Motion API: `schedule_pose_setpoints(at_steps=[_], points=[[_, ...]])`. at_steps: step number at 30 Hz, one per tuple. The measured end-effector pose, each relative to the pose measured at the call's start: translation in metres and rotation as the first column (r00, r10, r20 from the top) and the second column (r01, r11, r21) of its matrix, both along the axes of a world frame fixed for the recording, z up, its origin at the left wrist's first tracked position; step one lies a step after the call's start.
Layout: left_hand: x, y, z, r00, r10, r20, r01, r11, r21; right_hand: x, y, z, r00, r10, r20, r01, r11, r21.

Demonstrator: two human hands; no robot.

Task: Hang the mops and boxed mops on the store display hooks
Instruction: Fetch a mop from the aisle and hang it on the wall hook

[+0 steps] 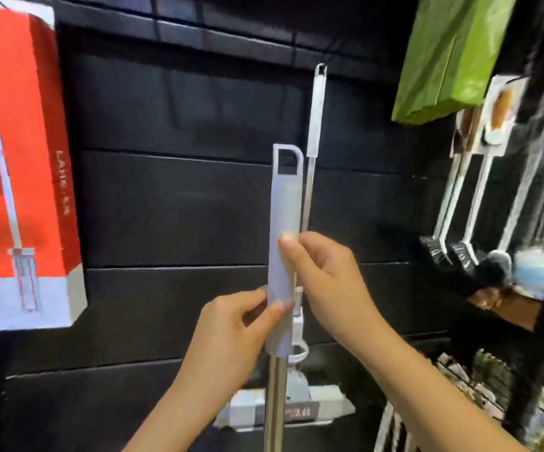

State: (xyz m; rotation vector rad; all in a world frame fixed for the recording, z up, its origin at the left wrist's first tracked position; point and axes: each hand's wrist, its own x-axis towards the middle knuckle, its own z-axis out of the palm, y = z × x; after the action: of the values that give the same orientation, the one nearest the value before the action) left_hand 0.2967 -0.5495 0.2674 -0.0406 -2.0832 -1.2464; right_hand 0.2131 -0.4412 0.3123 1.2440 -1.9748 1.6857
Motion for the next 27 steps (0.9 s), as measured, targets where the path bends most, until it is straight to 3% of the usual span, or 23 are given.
schedule_pose_setpoints(at_steps=[8, 12, 16, 27], points=[[-0.109, -0.036, 0.089, 0.981, -0.193, -0.014, 0.192, 0.979, -0.064, -0.072, -0.016, 0.092, 0.981, -0.157, -0.117, 0.154, 0.988, -0.032], [-0.159, -0.041, 0.122, 0.954, -0.300, 0.003, 0.300, 0.953, -0.047, -0.106, -0.020, 0.119, 0.982, -0.186, -0.040, 0.180, 0.976, -0.121], [-0.195, -0.034, 0.141, 0.915, -0.403, -0.023, 0.400, 0.912, -0.097, -0.128, -0.011, 0.140, 0.989, -0.103, 0.104, 0.122, 0.972, -0.199], [-0.244, -0.021, 0.155, 0.804, -0.593, -0.038, 0.590, 0.805, -0.072, -0.182, 0.035, 0.172, 0.982, 0.158, 0.108, -0.143, 0.981, -0.128]])
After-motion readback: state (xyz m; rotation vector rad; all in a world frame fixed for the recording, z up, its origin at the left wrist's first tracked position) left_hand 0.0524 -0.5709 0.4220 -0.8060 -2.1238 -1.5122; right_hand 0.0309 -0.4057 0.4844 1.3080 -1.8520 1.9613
